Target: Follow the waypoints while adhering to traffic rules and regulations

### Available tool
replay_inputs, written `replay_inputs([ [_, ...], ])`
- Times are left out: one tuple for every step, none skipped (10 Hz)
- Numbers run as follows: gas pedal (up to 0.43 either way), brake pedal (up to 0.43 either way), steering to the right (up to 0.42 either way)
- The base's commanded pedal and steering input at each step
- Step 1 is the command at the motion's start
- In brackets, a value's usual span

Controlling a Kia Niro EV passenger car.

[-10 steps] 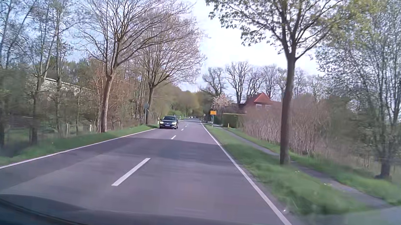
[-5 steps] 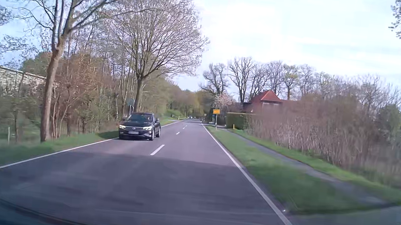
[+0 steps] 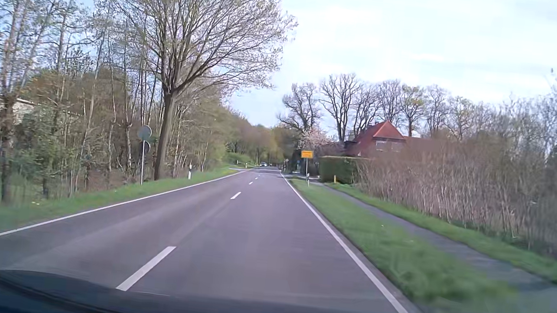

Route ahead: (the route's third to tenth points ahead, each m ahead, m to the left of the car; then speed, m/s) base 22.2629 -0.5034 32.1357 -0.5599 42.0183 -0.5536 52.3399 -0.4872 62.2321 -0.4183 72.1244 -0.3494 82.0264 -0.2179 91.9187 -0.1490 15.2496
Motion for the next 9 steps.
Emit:
replay_inputs([
  [0.000, 0.262, -0.005],
  [0.000, 0.262, -0.004],
  [0.000, 0.262, -0.005],
  [0.000, 0.262, -0.004],
  [0.000, 0.262, -0.004],
  [0.000, 0.262, -0.004],
  [0.000, 0.262, -0.005],
  [0.000, 0.262, -0.005],
  [0.000, 0.262, -0.004],
])
